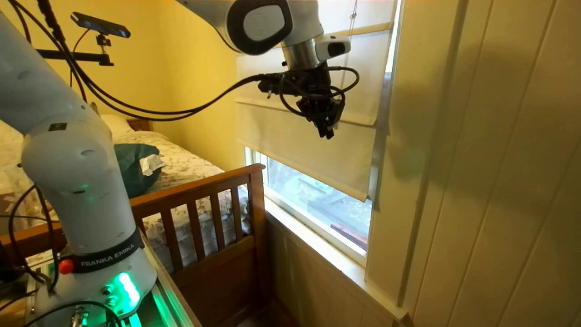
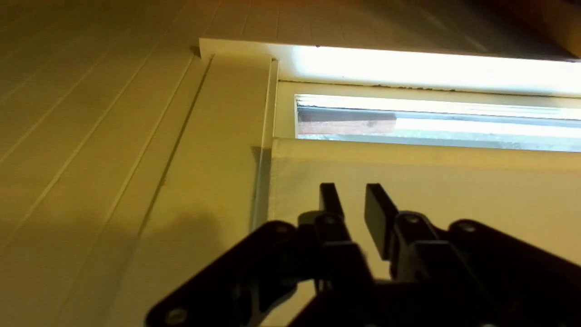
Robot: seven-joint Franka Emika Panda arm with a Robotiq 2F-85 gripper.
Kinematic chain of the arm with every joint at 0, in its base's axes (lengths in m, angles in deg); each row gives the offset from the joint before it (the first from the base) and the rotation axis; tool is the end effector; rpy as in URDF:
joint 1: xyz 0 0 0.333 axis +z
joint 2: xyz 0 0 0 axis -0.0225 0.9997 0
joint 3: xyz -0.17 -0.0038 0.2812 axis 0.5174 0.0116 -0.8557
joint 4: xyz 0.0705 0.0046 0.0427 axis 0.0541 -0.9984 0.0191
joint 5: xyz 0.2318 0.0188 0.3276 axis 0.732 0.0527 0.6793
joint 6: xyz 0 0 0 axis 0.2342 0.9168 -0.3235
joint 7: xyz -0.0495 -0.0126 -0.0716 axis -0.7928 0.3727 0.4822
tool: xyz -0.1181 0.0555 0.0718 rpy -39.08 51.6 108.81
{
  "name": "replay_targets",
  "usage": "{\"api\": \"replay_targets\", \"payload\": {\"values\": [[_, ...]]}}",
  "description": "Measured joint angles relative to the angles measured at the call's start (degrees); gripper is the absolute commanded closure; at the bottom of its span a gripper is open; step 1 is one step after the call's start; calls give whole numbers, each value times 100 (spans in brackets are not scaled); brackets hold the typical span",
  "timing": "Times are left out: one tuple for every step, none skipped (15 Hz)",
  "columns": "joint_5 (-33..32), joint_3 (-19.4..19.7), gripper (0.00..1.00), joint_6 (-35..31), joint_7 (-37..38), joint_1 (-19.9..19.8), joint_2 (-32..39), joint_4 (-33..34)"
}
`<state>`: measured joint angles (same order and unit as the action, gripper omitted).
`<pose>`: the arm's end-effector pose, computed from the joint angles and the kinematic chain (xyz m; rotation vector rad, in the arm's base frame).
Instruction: Pull the blinds up
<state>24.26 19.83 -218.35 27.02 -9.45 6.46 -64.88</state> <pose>0.4173 -0.2040 0.4395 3.0372 -0.1145 0.6237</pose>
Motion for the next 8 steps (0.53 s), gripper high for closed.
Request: {"api": "replay_targets", "payload": {"values": [[-21,-30,39,0,0,0,1,-27],[-53,-62,31,0,0,0,0,-45],[-89,-95,25,9,0,-1,0,-51],[-107,-132,19,47,6,-2,-4,-50],[-125,-183,11,137,33,-4,-19,-41],[-168,-247,5,303,93,-12,-47,-17],[-231,-326,0,532,192,-26,-87,28],[-297,-433,0,839,329,-49,-146,98]]}}
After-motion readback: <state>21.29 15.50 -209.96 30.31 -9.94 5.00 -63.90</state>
